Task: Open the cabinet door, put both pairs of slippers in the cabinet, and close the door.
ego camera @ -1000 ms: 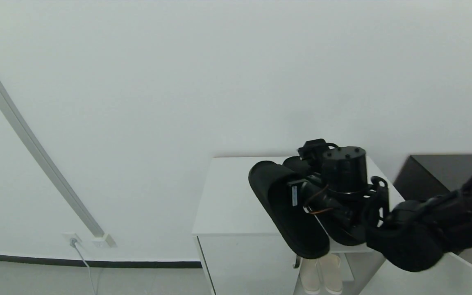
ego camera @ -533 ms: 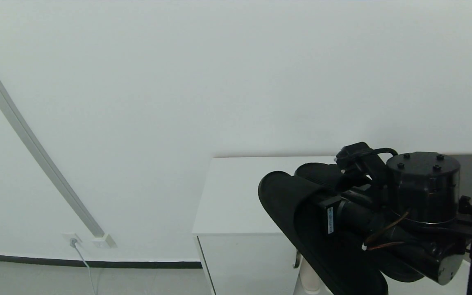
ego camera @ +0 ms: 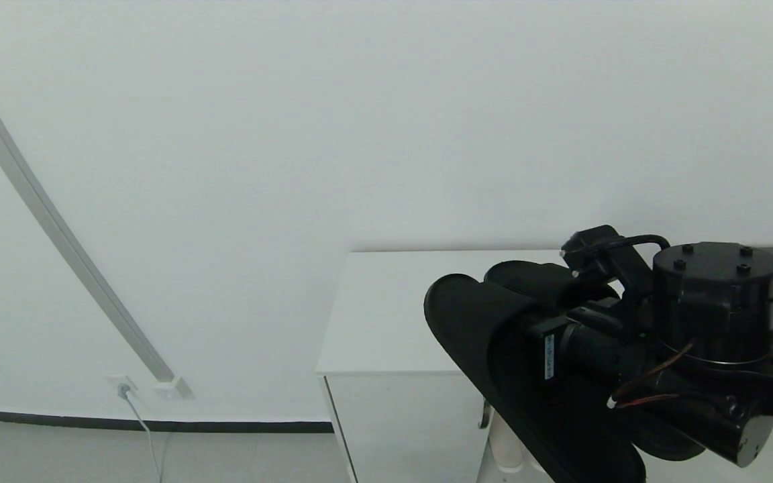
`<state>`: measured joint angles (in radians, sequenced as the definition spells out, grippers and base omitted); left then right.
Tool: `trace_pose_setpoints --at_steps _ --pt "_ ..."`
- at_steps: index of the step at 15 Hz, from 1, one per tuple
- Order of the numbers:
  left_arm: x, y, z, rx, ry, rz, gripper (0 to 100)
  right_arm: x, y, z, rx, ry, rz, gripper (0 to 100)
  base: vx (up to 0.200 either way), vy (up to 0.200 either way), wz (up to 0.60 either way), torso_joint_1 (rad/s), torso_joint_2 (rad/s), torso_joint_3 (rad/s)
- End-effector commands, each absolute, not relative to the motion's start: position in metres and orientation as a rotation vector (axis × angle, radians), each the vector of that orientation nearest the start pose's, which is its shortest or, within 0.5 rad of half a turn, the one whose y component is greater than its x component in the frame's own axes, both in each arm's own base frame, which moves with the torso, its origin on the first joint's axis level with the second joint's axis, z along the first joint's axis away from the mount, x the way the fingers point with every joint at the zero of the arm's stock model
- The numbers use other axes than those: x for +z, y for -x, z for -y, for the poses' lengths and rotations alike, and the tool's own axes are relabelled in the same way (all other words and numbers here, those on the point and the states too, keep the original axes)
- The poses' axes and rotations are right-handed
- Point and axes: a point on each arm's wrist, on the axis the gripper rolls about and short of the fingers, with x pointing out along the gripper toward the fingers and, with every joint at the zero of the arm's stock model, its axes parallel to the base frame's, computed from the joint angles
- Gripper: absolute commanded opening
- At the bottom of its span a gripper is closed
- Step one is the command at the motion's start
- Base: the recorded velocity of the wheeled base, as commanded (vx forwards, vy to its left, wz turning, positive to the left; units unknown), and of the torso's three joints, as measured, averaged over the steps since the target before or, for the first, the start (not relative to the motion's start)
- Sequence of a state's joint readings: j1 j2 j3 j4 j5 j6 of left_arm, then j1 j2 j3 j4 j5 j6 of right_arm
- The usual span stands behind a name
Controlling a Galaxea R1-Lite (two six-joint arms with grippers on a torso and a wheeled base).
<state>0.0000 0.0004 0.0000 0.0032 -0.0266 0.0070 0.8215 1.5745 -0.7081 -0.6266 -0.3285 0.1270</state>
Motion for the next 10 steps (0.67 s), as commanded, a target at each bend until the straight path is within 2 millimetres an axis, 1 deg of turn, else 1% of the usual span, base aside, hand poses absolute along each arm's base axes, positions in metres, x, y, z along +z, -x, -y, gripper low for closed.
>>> trace_pose_setpoints --at_steps 1,5,10 --pt "0.0752 0.0227 0.0006 -0.026 -0.006 -0.005 0 0.1929 -0.1878 -0.1921 0.479 0.006 -0.229 0 -0.2 0.0 0.0 0.002 0.01 0.002" --pt "0.0752 0.0227 0.0006 -0.025 -0.006 -0.005 0 0.1896 -0.1854 -0.192 0.484 0.012 -0.24 0 -0.2 0.0 0.0 -0.001 0.0 0.004" --pt "0.0752 0.0227 0.0006 -0.026 -0.006 -0.005 0 0.188 -0.1856 -0.1928 0.487 0.017 -0.245 0 0.0 0.0 0.0 0.0 0.0 0.0"
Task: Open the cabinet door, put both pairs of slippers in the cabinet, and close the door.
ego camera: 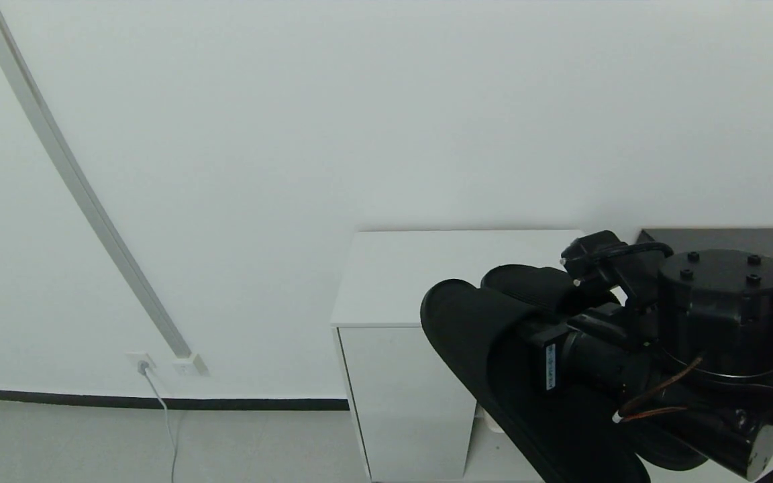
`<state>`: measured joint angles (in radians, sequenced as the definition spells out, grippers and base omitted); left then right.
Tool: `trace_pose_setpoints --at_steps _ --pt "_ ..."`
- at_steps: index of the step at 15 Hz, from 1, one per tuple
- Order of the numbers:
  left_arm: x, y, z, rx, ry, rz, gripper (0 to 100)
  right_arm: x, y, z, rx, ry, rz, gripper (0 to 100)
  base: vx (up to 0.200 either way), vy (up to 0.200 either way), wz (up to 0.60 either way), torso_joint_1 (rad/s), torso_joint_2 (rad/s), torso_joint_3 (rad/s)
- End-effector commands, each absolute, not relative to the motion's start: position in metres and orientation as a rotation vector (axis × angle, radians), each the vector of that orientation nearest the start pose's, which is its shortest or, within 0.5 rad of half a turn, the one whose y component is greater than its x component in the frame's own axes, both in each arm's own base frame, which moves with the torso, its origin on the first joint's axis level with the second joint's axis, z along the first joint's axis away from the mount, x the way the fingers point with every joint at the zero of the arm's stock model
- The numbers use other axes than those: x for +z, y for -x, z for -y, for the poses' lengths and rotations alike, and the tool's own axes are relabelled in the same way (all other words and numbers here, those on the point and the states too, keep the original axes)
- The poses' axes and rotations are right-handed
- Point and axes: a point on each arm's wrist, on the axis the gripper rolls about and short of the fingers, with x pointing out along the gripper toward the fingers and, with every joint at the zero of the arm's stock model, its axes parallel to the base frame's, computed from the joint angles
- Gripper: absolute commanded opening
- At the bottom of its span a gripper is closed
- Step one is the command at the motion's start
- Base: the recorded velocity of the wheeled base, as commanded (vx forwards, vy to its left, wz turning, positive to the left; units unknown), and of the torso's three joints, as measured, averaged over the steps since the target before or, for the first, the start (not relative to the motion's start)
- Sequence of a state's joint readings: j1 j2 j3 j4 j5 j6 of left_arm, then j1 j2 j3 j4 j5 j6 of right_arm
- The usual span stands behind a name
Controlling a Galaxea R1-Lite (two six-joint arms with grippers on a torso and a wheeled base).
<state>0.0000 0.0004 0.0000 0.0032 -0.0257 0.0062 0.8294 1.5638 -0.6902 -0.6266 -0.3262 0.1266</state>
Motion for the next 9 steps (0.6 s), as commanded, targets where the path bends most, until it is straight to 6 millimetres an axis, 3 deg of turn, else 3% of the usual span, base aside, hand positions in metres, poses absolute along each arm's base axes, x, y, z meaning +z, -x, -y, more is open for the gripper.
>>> trace_pose_setpoints --at_steps 1,9 --pt "0.0752 0.0227 0.0006 -0.026 -0.006 -0.005 0 0.1876 -0.1858 -0.193 0.487 0.018 -0.246 0 0.0 0.0 0.0 0.0 0.0 0.0" --pt "0.0752 0.0228 0.0006 -0.025 -0.005 -0.003 0 0.1868 -0.185 -0.1926 0.483 0.024 -0.247 0 0.0 0.0 0.0 0.0 0.0 0.0"
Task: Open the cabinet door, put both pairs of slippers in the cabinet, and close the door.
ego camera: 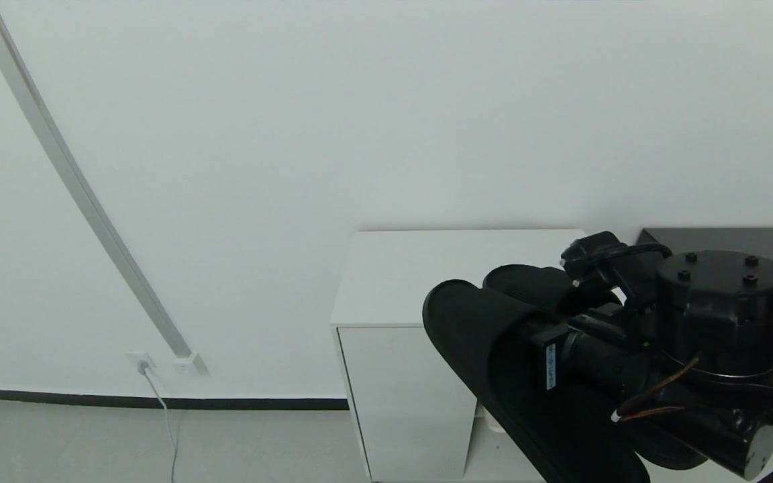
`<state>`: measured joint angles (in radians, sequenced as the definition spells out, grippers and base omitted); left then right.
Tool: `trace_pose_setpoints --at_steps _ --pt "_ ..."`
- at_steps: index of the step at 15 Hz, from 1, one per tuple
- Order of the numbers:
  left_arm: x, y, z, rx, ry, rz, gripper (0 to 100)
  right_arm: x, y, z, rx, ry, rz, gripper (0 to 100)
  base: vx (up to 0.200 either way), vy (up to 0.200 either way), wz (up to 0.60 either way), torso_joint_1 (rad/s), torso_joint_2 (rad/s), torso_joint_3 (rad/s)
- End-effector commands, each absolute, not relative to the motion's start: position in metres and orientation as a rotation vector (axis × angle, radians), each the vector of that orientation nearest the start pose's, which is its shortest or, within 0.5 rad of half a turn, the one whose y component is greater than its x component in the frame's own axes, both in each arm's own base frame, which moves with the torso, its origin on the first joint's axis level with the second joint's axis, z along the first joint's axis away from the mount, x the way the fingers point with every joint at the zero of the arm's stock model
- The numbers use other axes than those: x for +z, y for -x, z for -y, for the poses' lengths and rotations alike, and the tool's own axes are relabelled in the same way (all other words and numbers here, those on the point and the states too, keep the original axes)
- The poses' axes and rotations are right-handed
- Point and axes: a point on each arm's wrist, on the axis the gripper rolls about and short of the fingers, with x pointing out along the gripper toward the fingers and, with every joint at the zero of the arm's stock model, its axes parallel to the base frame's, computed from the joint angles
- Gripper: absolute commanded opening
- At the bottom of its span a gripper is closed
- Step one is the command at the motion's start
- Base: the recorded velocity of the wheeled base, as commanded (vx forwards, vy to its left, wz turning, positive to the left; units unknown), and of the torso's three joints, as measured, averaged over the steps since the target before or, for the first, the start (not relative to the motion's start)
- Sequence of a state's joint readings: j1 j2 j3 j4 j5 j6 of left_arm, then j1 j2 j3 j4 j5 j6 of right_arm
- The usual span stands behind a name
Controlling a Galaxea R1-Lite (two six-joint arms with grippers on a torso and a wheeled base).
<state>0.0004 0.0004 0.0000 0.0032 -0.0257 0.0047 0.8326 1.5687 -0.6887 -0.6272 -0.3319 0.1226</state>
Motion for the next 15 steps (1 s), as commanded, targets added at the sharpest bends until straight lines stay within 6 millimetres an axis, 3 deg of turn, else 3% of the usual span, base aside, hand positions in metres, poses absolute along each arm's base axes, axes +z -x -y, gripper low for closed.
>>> trace_pose_setpoints --at_steps 1,15 --pt "0.0752 0.0227 0.0006 -0.025 -0.005 -0.005 0 0.1868 -0.185 -0.1926 0.483 0.024 -0.247 0 0.0 0.0 0.0 0.0 0.0 0.0" --pt "0.0752 0.0227 0.0006 -0.026 -0.003 -0.005 0 0.1855 -0.1843 -0.1919 0.485 0.026 -0.252 0 0.0 -0.2 0.0 0.003 0.0 0.003"
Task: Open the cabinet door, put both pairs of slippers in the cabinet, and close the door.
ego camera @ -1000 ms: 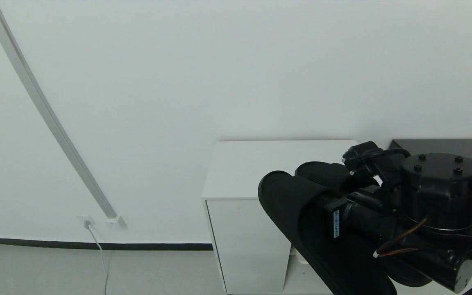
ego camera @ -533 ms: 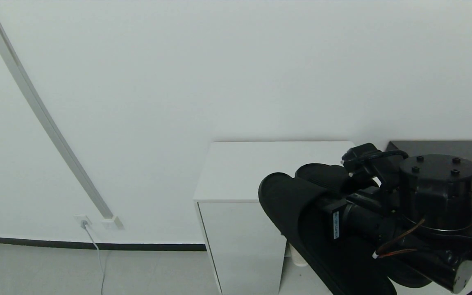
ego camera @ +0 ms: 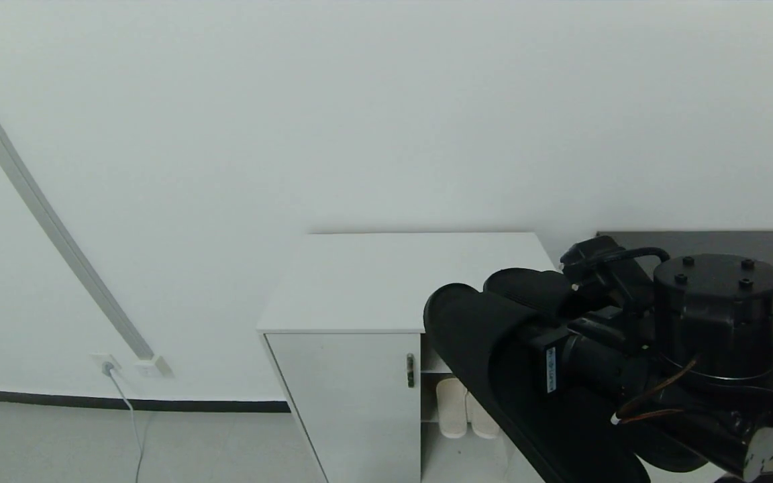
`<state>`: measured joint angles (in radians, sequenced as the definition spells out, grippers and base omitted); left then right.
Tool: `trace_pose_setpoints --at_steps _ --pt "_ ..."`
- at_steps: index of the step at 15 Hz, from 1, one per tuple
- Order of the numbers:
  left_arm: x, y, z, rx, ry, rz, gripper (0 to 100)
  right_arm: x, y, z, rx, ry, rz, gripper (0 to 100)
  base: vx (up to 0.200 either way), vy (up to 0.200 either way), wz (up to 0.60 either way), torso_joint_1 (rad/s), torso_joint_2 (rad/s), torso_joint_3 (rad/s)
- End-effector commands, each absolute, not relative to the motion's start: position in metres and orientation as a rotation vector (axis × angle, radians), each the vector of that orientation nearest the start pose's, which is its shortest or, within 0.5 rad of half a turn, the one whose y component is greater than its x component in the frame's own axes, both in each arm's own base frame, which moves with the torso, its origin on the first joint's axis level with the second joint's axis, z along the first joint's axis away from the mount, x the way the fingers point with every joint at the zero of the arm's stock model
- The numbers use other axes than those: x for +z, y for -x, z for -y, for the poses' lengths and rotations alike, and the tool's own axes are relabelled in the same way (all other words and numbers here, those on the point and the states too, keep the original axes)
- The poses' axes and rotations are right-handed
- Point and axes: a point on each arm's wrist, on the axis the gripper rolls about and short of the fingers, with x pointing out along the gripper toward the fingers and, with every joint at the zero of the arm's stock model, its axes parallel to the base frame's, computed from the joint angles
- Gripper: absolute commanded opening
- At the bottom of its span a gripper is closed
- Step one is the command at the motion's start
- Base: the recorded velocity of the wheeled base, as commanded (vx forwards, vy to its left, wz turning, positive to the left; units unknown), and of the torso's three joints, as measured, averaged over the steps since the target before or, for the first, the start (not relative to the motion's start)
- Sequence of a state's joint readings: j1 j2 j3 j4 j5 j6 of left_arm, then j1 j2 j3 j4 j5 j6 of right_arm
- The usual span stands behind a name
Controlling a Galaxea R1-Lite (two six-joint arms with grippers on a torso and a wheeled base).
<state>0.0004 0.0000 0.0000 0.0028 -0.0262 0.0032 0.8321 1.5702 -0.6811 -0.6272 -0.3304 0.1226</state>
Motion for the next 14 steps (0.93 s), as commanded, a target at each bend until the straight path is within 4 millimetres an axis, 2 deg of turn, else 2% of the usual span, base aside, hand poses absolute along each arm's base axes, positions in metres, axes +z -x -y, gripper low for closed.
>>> trace_pose_setpoints --at_steps 1,4,14 --pt "0.0752 0.0227 0.0006 -0.025 -0.003 -0.005 0 0.1855 -0.1843 -0.1919 0.485 0.026 -0.252 0 0.0 -0.2 0.0 0.007 0.01 0.007" --pt "0.0752 0.0228 0.0006 -0.025 -0.003 -0.003 0 0.1855 -0.184 -0.1916 0.487 0.024 -0.252 0 0.0 -0.2 0.0 -0.004 0.0 0.004" --pt "0.0752 0.0228 0.0006 -0.026 -0.003 -0.003 0 0.1772 -0.1769 -0.1953 0.52 0.033 -0.256 0 0.0 0.0 0.0 0.0 0.0 0.0"
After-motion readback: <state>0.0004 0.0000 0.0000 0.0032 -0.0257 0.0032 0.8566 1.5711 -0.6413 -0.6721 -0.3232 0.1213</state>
